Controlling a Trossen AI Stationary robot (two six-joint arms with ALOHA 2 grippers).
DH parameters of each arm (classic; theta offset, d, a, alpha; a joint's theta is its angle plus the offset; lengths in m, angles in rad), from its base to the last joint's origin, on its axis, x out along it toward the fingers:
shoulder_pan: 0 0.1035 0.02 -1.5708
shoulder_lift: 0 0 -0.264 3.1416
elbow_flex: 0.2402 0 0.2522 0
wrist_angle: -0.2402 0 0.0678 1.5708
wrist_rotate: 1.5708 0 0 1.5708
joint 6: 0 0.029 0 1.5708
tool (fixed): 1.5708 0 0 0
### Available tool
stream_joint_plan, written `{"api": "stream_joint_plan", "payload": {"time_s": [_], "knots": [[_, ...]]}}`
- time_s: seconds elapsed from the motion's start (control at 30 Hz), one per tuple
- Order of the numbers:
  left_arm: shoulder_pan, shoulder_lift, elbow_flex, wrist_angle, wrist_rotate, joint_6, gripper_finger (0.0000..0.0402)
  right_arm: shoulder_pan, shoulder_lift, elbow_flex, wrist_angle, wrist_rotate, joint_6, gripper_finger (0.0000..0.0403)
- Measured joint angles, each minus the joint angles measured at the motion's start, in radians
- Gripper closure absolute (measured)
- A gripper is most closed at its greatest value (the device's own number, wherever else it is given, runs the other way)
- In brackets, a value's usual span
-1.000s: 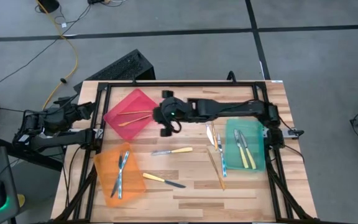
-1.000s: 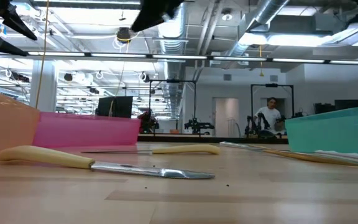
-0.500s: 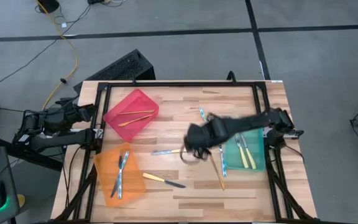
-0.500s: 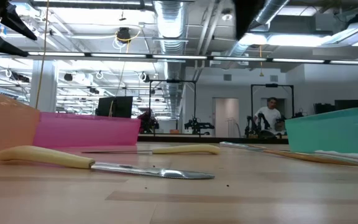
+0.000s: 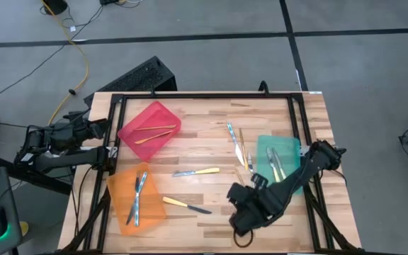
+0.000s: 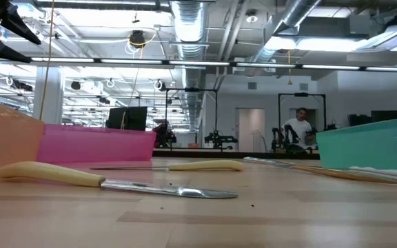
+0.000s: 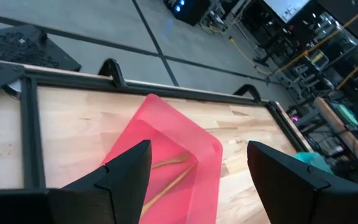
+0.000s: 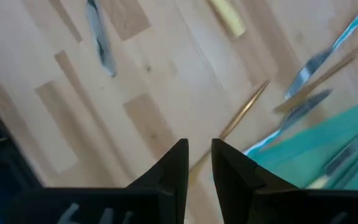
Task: Sort silverware by color (type)
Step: Put the top yellow knife into the green bin
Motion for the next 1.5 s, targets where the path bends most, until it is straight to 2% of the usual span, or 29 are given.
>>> {"api": "stream_joint_plan", "payload": {"time_s": [0.07,0.13,0.47,0.63,0.73,1.0,1.2,1.3,1.5], "knots": [[0.000,0.000,0.000,0.000,-0.014,0.000,0.0155,0.006,0.002,-0.021,0.034,0.025,0.016,0.0310],[0.000,0.000,0.000,0.000,-0.015,0.000,0.0155,-0.004,0.003,-0.066,0.120,0.053,-0.037,0.0310],[0.000,0.000,0.000,0.001,-0.001,-0.001,0.0155,-0.199,-0.005,-0.296,0.537,0.073,-0.660,0.0310],[0.000,0.000,0.000,0.000,0.019,-0.001,0.0155,-0.279,-0.013,-0.464,0.733,0.017,-0.824,0.0310],[0.000,0.000,0.000,0.000,0.013,0.005,0.0155,-0.284,-0.073,-0.589,0.952,0.022,-0.906,0.0310],[0.000,0.000,0.000,0.000,-0.011,0.021,0.0155,-0.331,-0.260,-0.992,1.575,-0.020,-0.942,0.0310],[0.000,0.000,0.000,0.000,-0.026,0.017,0.0155,-0.416,-0.286,-1.175,1.944,-0.186,-1.001,0.0310],[0.000,0.000,0.000,0.001,-0.028,0.017,0.0155,-0.454,-0.287,-1.203,2.003,-0.210,-1.004,0.0310],[0.000,0.000,0.000,0.001,-0.041,0.016,0.0155,-0.512,-0.287,-1.203,1.934,-0.212,-1.046,0.0310]]}}
